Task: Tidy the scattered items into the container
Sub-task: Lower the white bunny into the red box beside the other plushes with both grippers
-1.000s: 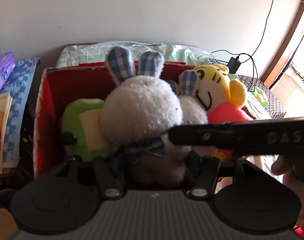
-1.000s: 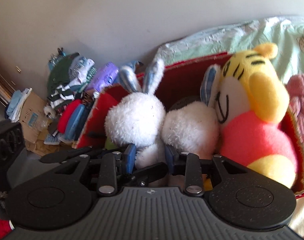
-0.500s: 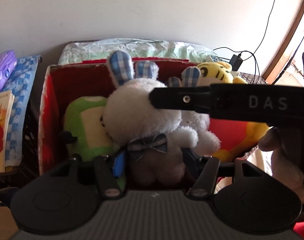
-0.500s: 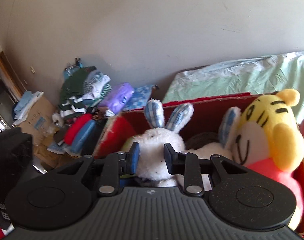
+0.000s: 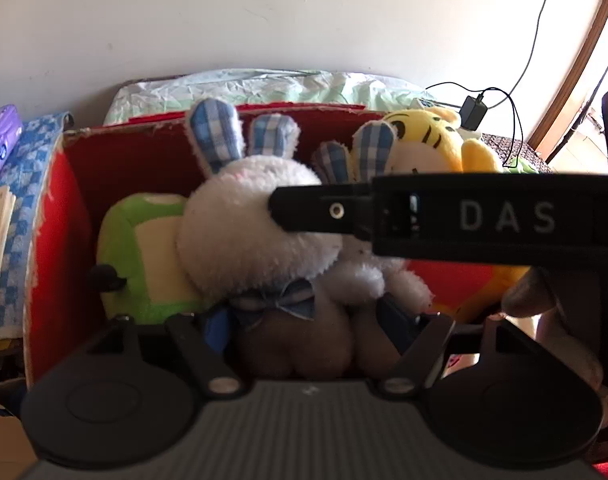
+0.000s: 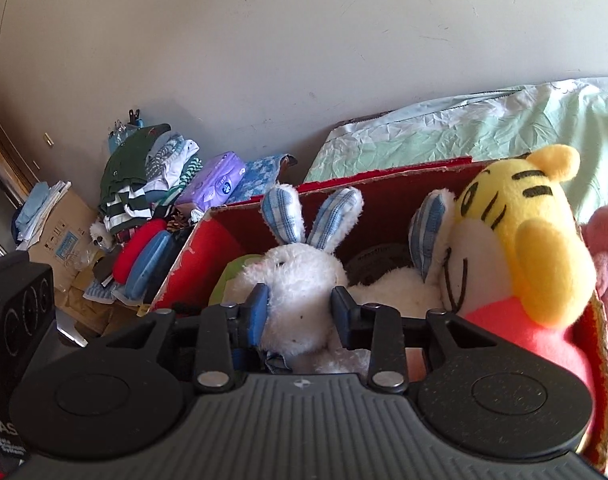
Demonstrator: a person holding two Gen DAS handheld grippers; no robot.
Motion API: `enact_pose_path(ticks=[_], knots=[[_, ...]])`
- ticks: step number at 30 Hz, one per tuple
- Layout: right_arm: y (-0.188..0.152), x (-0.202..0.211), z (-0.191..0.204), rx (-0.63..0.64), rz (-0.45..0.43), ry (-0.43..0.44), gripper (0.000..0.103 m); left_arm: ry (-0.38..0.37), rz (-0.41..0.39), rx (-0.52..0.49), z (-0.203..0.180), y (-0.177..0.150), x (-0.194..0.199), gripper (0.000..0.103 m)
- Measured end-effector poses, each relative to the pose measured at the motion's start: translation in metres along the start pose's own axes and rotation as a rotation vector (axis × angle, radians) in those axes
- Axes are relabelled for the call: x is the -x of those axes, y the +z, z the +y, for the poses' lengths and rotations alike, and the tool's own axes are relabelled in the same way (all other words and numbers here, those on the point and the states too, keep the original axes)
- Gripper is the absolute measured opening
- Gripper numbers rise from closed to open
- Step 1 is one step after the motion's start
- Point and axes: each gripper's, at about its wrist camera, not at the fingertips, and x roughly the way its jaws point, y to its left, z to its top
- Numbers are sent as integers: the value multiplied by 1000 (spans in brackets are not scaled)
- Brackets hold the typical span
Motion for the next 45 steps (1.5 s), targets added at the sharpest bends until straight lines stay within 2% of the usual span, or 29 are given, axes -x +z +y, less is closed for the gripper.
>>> enact_pose_path(ticks=[5,10,13,17,21,26,28,32,36,38,40,43,45], knots=[[-1,2,0,-24,-10,11,35,-6,-12,8,0,-1,14,73],[-2,4,-1,-50,-9,23,36,6,-81,-41,-10,-4,47,73],[-2,8,-5,-97,-15,53,38,1,-116,-24,-8,-4,56,73],[-3,16,-4,-125,-37,72,38,-30,-128,7,-12,-3,49,73],[-2,20,-4,-126,-53,60,37,20,-125,2,-18,0,37,73],[7,22,-8,-122,-95,65,37,-8,-144,25,-7,6,42,73],[10,15,-10,-138,-98,80,37,-19,-148,15,-9,10,39,76],[11,4,-12,-177,-66,105,34,-15,-123,-15,-24,6,28,88],[9,16,-12,-153,-57,124,32,-65,-112,16,-28,3,22,95],[8,20,-20,-185,-34,147,32,-81,-103,12,-32,0,18,98],[6,20,-24,-196,-9,134,31,-99,-79,10,-30,-3,9,98],[2,14,-23,-181,12,113,29,-118,-55,33,-20,-8,-2,99],[3,13,-17,-163,1,115,31,-129,-67,49,-14,-11,3,98]])
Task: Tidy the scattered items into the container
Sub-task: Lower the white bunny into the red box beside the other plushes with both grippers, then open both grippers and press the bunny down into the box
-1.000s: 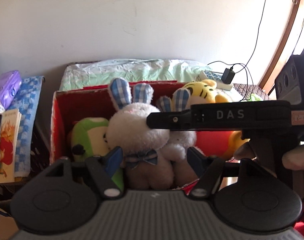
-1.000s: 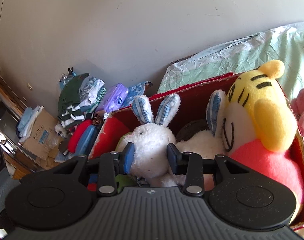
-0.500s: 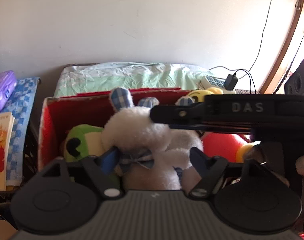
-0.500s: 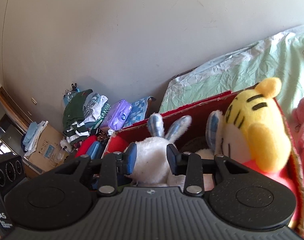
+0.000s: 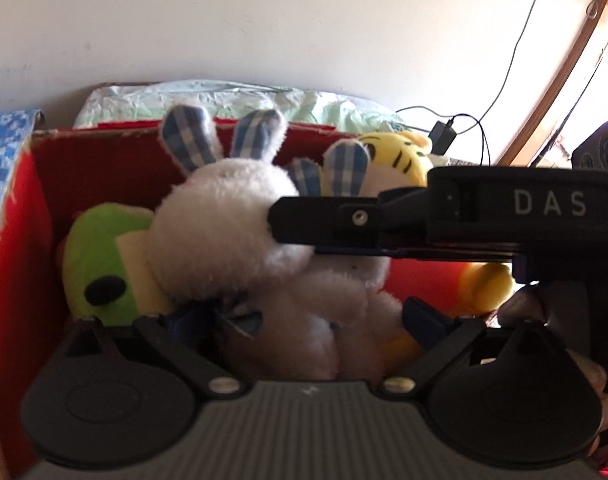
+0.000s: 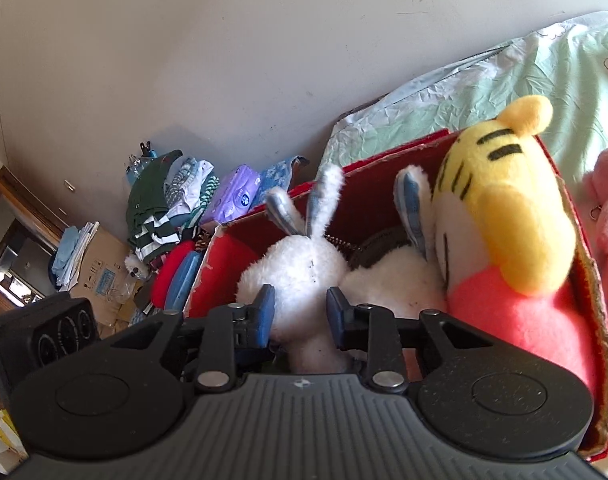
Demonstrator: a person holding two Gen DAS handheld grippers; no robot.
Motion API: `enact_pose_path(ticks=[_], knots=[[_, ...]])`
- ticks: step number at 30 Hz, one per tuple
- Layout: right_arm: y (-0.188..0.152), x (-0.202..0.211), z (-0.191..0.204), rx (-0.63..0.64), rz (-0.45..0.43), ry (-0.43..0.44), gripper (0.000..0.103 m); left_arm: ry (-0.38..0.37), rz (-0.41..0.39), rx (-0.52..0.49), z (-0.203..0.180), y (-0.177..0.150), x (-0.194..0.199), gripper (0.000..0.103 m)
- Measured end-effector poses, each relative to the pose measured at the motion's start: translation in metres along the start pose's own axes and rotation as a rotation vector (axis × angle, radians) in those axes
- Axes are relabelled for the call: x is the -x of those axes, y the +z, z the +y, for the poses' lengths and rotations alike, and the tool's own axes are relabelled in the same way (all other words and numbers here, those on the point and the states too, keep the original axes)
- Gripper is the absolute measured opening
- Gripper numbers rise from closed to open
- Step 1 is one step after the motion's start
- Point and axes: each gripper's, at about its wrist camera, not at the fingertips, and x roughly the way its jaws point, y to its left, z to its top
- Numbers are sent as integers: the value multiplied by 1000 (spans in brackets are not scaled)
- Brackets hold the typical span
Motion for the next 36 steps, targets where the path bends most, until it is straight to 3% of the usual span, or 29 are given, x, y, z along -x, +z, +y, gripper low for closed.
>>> enact_pose_path(ticks=[6,13,22,36], knots=[[-4,-1,14,129,-42,-78,28,16,-9,0,7,-4,21,94],[-2,-3,6,100,-34,-61,28,19,-73,10,8,-8,54,94],[-6,7,8,79,-45,-62,30,92,-67,58,11,1,39,94],[-12,16,5,77,-61,-77,28,207,6,-12,-16,9,13,94]])
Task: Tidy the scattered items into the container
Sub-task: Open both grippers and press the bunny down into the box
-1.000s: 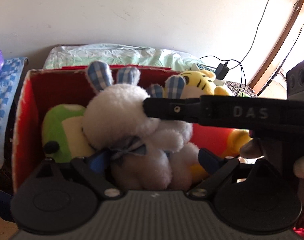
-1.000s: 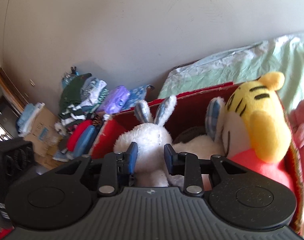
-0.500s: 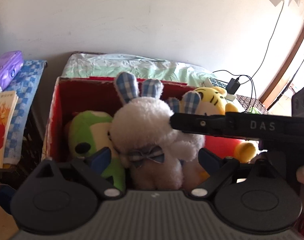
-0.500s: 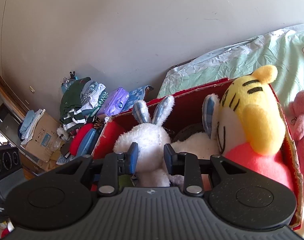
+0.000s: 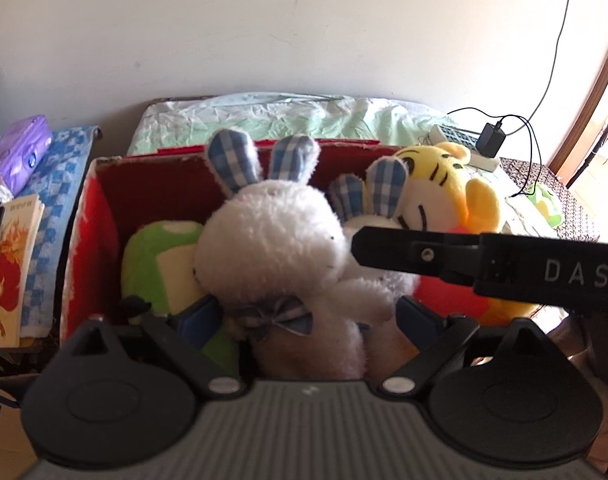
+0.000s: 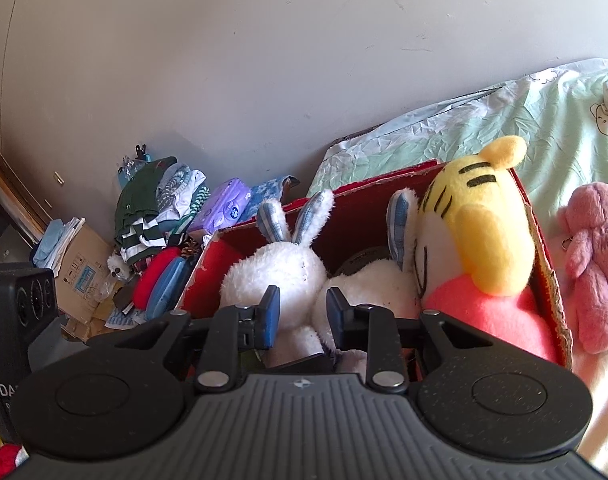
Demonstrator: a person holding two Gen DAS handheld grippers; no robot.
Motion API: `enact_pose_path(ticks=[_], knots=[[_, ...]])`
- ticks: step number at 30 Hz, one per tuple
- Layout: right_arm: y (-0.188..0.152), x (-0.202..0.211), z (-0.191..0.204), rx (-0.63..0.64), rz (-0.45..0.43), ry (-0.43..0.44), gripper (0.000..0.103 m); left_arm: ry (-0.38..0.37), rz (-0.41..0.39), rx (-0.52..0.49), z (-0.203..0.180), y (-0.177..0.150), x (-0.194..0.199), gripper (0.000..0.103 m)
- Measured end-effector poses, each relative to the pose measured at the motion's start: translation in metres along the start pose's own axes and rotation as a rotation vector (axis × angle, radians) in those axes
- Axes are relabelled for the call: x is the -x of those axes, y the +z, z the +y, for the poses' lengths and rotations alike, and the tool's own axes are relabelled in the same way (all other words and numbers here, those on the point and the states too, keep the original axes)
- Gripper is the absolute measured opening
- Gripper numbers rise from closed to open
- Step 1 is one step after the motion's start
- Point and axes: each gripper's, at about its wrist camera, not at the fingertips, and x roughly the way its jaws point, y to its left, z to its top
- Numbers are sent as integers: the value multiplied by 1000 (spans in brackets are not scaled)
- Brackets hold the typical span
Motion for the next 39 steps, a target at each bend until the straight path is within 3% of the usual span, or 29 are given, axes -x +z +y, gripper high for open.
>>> enact_pose_path(ticks=[25,30,39], knots=[[-10,16,1,-2,-31,9,29,65,12,-5,-15,-7,-6,100],[-14,18,6,46,-33,-20,29,54,35,8,-17,-9,-11,102],[-18,19,6,73,-34,-50,30,-13,66,129,-6,-16,-19,102]])
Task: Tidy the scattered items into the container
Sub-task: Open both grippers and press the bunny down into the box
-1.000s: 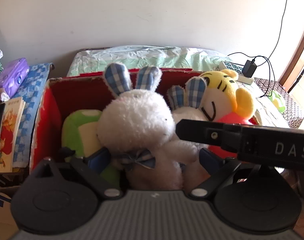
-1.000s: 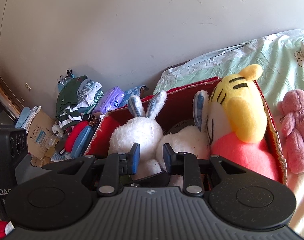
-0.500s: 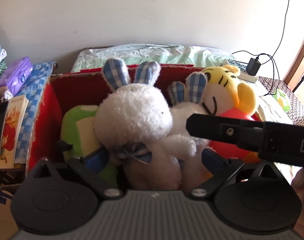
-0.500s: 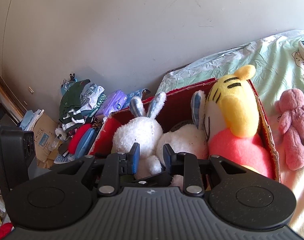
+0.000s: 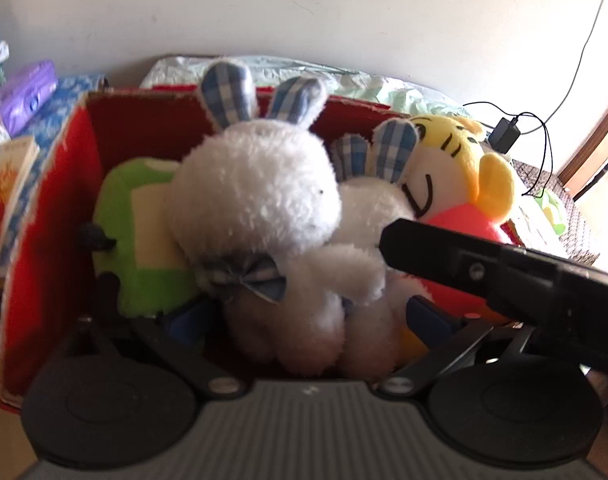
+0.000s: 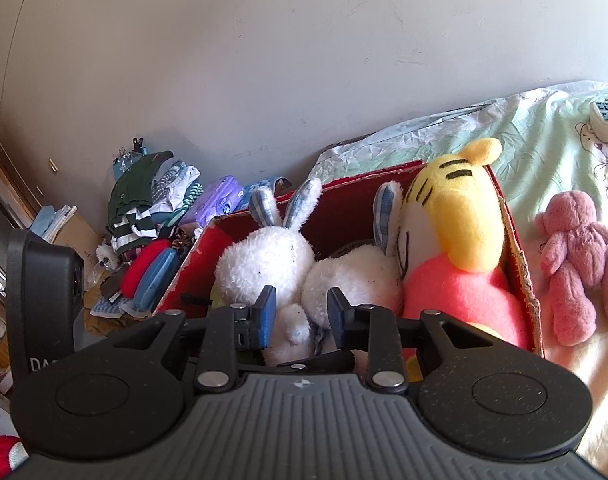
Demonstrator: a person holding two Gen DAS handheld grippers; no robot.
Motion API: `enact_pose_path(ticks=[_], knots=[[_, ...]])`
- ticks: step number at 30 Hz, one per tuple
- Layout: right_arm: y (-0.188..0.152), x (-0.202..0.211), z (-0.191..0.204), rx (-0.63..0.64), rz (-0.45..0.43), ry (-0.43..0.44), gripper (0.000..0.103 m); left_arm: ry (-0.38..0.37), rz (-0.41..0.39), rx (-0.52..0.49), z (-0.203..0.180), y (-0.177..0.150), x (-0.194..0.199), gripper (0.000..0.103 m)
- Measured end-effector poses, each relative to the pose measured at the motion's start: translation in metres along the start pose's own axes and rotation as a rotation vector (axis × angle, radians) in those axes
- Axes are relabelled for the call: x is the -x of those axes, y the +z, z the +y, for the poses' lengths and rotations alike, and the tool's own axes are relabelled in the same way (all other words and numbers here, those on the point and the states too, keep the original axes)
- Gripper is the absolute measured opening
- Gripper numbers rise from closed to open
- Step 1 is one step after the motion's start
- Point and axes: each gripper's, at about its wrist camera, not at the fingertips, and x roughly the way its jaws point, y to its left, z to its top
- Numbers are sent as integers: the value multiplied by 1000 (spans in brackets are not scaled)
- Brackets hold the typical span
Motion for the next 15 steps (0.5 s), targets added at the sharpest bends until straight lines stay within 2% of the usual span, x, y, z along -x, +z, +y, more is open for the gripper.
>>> enact_pose_path(ticks=[5,11,15], knots=[[-3,-1,4,27,-2,-29,35,-6,-16,10,0,-4,0,102],[-6,-3,1,5,-13,-19,36,0,-18,9,-2,-4,0,102],[-7,-2,2,7,-19,4,42,-5,-26,4,-2,-5,0,102]])
